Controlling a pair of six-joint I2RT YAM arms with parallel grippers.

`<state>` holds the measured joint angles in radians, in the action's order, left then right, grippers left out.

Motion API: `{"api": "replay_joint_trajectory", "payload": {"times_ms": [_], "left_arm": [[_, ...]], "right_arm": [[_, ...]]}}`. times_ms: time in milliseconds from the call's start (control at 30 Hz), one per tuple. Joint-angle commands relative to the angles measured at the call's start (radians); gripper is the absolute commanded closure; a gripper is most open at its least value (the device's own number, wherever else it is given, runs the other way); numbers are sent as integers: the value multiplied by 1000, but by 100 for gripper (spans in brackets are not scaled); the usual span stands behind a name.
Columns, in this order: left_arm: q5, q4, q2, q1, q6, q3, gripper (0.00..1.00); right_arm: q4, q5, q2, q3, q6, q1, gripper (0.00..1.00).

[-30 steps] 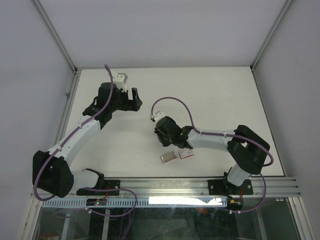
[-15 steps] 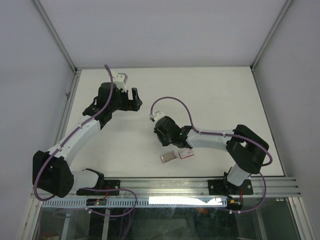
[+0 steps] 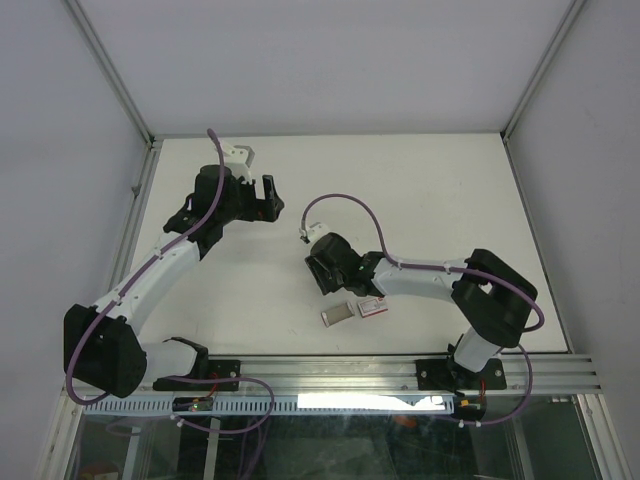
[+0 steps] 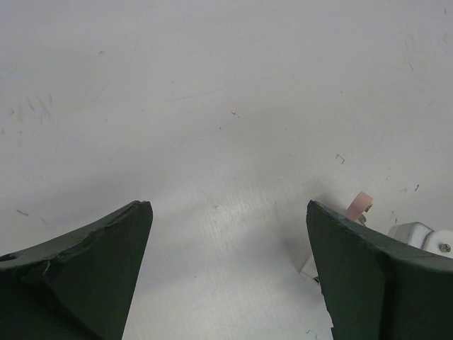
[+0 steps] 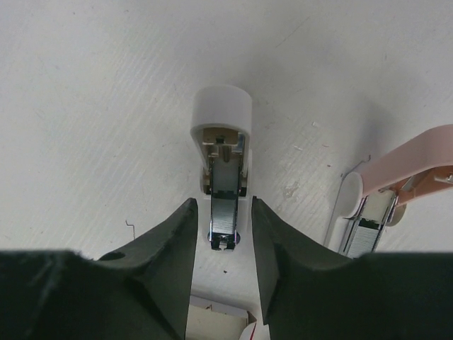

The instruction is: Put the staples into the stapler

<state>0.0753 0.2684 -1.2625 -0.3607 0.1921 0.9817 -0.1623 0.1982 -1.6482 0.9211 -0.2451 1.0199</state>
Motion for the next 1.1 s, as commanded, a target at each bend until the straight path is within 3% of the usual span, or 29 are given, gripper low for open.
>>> {"api": "replay_joint_trajectory", "payload": {"times_ms": [0, 400, 1067], "left_arm": [[-29, -35, 43, -6, -11, -3, 6], [-32, -37, 49, -6, -12, -6, 6], [-33, -37, 48, -7, -14, -5, 6]], "right_arm": [[6, 26, 56, 43, -31, 2, 61], [-36, 22, 96, 39, -87, -33, 72], [-43, -8, 4, 25, -101, -33, 75]]}}
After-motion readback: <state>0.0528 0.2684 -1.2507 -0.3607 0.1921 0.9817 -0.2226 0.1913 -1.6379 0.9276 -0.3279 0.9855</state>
